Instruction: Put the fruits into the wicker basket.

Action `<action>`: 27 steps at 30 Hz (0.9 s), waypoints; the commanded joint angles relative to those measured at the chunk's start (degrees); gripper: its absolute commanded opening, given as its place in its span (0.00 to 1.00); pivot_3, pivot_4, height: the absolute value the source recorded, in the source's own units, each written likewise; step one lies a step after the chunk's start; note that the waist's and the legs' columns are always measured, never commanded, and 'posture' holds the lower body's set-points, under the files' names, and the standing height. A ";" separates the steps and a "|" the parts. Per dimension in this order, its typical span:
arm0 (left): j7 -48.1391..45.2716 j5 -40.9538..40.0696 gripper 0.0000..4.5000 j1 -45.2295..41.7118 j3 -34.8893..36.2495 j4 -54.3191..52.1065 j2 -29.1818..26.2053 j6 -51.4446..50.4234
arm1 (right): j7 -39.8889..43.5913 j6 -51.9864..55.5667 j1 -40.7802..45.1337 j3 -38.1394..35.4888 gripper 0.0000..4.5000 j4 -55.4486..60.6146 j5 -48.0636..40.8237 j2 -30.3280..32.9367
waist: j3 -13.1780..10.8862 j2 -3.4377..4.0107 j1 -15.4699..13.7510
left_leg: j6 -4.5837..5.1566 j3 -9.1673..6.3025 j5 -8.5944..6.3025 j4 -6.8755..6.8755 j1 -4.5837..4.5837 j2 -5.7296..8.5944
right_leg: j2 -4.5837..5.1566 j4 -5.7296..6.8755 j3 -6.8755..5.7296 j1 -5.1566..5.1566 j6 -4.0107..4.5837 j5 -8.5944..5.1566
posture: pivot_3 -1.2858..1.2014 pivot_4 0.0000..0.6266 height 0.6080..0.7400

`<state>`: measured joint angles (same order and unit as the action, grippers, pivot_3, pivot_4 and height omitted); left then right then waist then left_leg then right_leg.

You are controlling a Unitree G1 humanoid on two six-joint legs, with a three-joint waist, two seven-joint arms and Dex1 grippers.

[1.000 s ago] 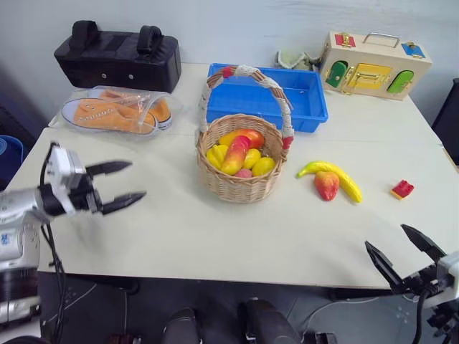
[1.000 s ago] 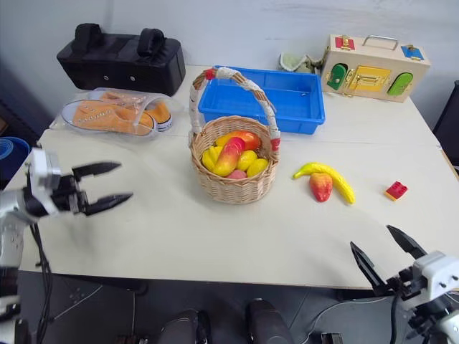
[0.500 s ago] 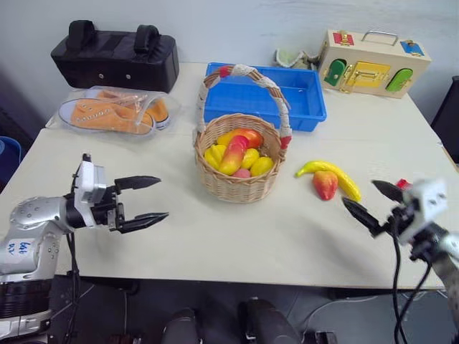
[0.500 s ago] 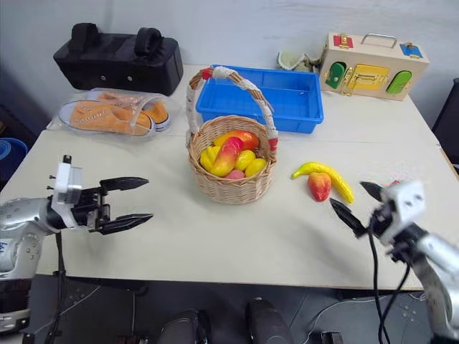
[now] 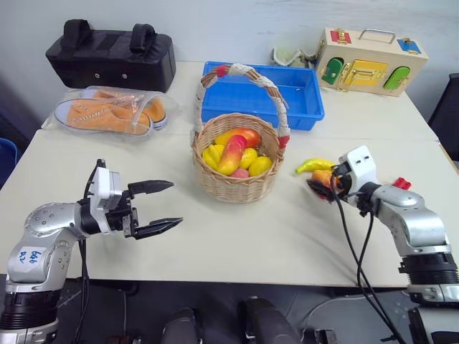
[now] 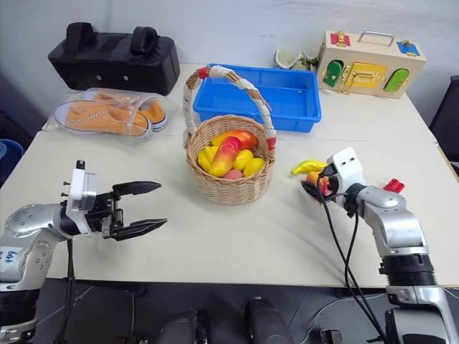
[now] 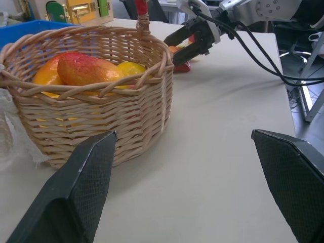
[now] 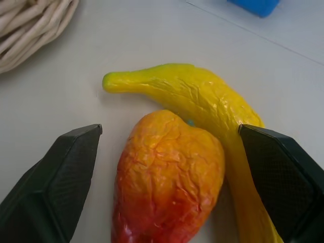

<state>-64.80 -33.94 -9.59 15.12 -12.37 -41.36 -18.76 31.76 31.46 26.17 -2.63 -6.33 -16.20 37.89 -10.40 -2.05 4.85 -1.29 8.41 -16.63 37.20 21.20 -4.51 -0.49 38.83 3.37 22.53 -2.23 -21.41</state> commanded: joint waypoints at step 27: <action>4.87 -4.31 1.00 1.75 7.73 0.78 0.99 1.14 | 3.18 6.12 16.88 11.21 0.47 28.62 -12.51 -12.11 | -0.15 0.21 0.94 | -0.05 -0.04 0.01 -0.01 0.01 -0.09 | -0.04 0.07 -0.05 0.06 0.01 0.01 | 0.52 0.24 1.00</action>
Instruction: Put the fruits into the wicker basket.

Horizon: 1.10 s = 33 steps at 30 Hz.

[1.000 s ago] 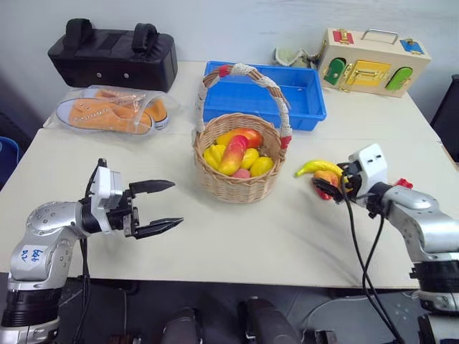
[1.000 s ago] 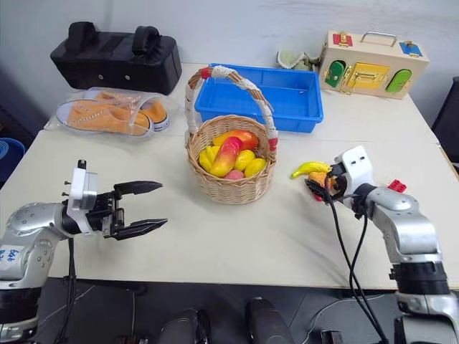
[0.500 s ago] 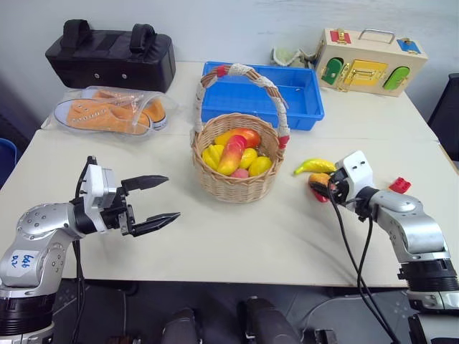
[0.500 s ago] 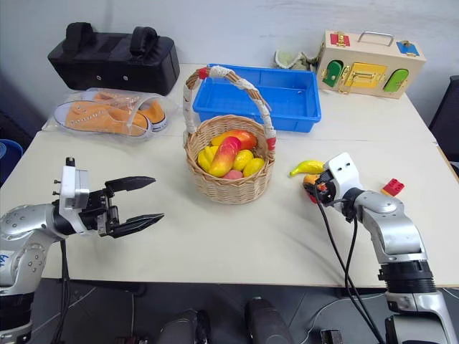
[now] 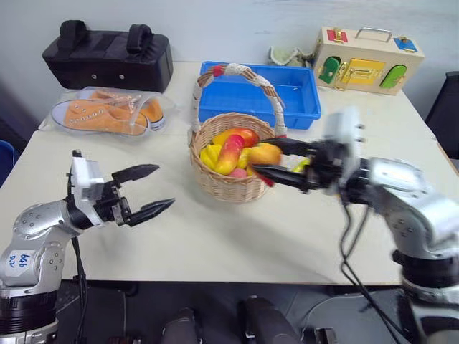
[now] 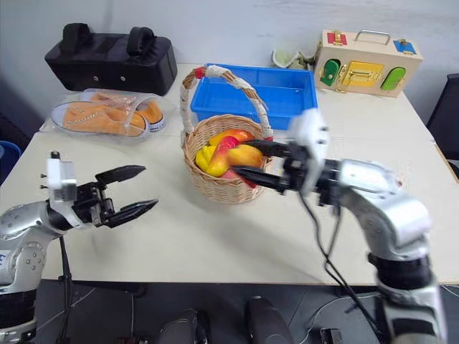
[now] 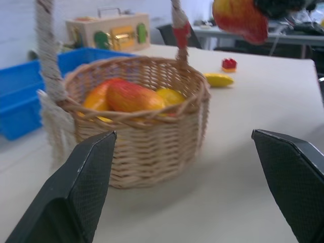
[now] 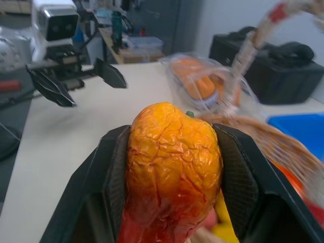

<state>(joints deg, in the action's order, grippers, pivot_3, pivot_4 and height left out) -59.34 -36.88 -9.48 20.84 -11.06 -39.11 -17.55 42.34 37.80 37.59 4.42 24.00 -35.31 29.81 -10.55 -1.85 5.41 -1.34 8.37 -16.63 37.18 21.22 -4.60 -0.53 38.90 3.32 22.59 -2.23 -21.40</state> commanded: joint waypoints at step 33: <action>-1.01 -2.74 1.00 1.74 3.25 -1.70 -3.52 -1.08 | 11.67 -20.46 -27.81 -20.69 0.99 3.80 2.38 -2.34 | 0.10 -0.19 -0.82 | 0.06 -0.07 -0.17 -0.12 0.34 0.01 | 0.05 -0.39 -0.12 0.14 -0.10 0.01 | 0.52 0.24 1.00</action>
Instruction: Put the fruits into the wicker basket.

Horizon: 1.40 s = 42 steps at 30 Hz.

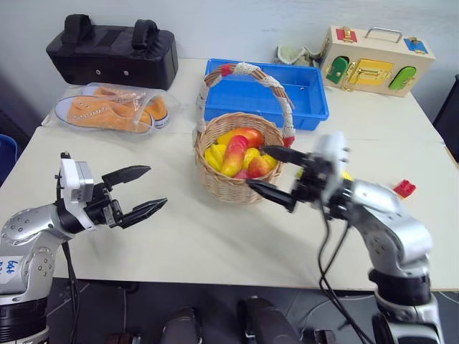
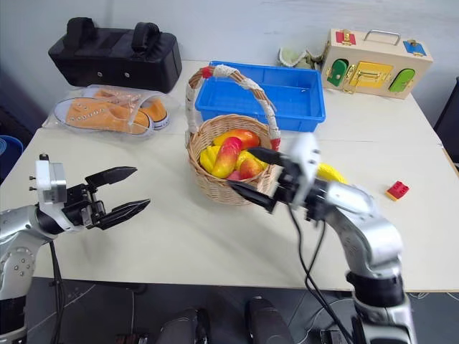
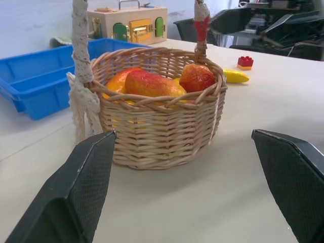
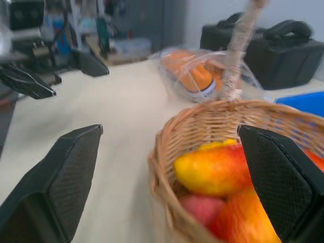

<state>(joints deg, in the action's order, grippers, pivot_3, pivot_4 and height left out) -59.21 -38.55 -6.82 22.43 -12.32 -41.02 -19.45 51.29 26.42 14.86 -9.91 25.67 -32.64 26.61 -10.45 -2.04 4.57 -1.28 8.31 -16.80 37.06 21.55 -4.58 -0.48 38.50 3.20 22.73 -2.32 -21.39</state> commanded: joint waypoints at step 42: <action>-1.89 -7.10 1.00 -0.87 -1.01 -10.84 -3.05 -6.27 | 12.12 -6.53 35.72 13.57 0.47 -75.04 28.03 21.08 | -0.27 0.41 0.40 | 0.04 0.20 0.14 0.14 -0.29 0.04 | -0.02 0.04 0.24 -0.19 0.00 0.09 | 0.52 0.24 1.00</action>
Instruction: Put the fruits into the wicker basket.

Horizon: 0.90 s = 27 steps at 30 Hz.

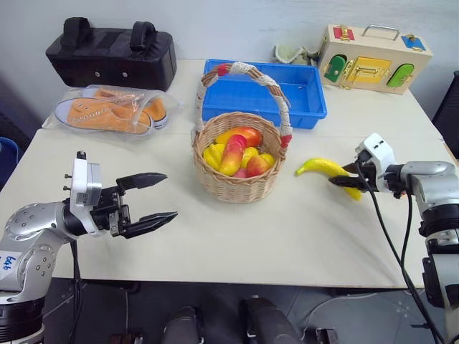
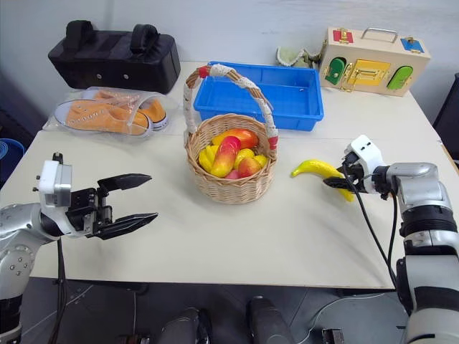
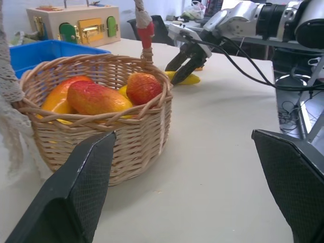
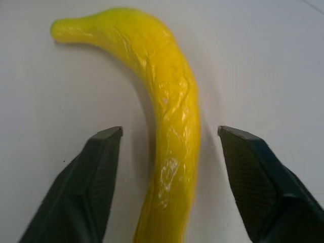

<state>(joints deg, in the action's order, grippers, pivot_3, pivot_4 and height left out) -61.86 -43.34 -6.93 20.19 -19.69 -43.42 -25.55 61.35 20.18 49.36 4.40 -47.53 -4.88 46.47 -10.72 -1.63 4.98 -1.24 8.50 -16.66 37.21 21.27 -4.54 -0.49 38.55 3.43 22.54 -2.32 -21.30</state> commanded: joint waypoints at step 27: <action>7.17 -1.67 1.00 1.26 5.41 2.74 2.39 2.79 | -32.77 43.99 -5.58 -4.00 0.12 73.73 -33.65 -20.52 | 0.00 -0.24 1.01 | -0.17 -0.19 0.09 -0.08 0.09 -0.06 | -0.04 0.28 -0.10 0.21 -0.01 0.00 | 0.52 0.24 1.00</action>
<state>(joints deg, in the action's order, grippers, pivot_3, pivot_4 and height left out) -55.17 -44.65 -5.67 24.65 -15.16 -41.09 -23.31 33.99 62.72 42.79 -0.31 26.57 -40.74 27.22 -10.72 -1.87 5.99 -1.41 8.29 -16.57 37.12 21.44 -4.60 -0.53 38.83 3.32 22.81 -2.33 -21.30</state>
